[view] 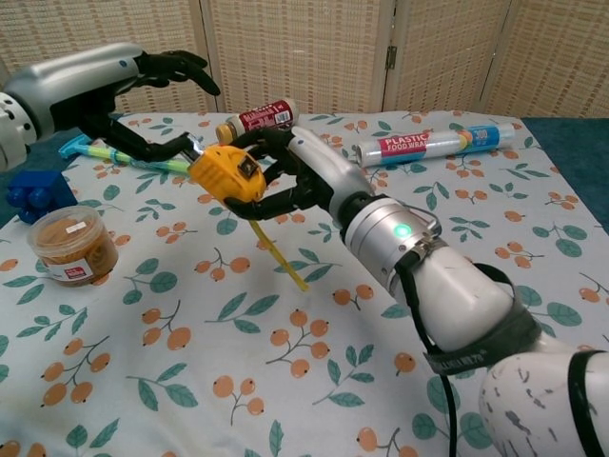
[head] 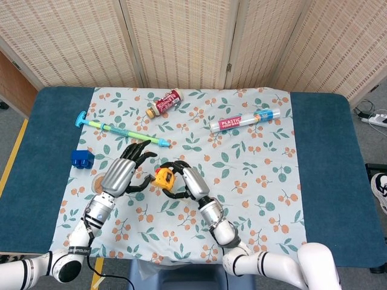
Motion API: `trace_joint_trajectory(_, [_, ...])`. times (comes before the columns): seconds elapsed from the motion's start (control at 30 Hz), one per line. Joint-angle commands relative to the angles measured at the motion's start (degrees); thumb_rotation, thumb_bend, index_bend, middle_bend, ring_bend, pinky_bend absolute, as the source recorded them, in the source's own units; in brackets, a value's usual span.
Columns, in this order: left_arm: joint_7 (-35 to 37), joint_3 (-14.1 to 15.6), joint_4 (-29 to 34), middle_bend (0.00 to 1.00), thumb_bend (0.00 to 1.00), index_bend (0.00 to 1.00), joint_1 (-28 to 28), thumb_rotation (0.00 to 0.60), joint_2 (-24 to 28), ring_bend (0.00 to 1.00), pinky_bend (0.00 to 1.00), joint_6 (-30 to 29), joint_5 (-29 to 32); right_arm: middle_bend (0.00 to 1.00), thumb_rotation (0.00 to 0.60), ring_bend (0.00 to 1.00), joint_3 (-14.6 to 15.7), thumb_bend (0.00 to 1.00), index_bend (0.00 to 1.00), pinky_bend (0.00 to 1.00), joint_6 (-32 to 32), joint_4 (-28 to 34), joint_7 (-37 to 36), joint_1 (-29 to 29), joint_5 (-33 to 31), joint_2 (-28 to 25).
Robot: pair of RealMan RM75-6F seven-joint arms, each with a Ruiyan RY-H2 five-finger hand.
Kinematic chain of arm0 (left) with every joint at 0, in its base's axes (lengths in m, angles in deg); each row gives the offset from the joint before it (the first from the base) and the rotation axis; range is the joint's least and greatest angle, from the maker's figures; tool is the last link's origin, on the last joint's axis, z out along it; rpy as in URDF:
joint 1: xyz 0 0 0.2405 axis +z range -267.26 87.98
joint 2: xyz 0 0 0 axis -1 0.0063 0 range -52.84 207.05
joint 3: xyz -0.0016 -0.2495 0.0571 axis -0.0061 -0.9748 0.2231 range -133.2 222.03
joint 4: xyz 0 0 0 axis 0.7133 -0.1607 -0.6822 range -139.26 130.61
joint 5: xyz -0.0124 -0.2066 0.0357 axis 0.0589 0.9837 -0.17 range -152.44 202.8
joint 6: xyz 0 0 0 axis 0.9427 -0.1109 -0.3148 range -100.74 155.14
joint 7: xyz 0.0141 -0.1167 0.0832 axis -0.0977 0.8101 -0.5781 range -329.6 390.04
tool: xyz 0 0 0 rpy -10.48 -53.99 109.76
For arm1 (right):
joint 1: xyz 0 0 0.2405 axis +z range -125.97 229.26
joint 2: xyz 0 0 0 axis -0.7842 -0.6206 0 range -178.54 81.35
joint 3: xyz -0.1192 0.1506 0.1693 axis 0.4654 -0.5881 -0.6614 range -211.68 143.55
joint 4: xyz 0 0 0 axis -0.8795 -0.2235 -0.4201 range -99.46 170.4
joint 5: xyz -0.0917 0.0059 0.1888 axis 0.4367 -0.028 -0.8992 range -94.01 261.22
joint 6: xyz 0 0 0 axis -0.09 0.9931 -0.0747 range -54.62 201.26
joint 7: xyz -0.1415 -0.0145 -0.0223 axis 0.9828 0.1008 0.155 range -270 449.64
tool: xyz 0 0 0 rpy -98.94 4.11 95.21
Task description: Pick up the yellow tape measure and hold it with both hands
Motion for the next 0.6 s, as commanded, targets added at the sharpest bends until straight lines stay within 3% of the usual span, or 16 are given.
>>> trace_joint_trajectory(0.03, [0.09, 0.13, -0.01, 0.06, 0.47, 0.3, -0.04, 0.6, 0.22, 0.07, 0.0, 0.25, 0.11, 0.51, 0.6, 0.41, -0.17, 0.37, 0.59, 0.13, -0.01, -0.03, -0.12, 0.04, -0.11, 0.01])
trace_joint_trajectory(0.3, [-0.06, 0.14, -0.57, 0.1, 0.49, 0.48, -0.05, 0.6, -0.08, 0.09, 0.0, -0.11, 0.17, 0.51, 0.6, 0.41, -0.54, 0.37, 0.59, 0.12, -0.03, -0.46, -0.29, 0.26, -0.35, 0.16])
trace_joint_trajectory(0.6, [0.65, 0.2, -1.2, 0.13, 0.49, 0.54, -0.05, 0.6, -0.53, 0.1, 0.0, -0.11, 0.18, 0.51, 0.6, 0.41, -0.86, 0.37, 0.59, 0.12, -0.15, -0.77, -0.03, 0.42, -0.77, 0.24])
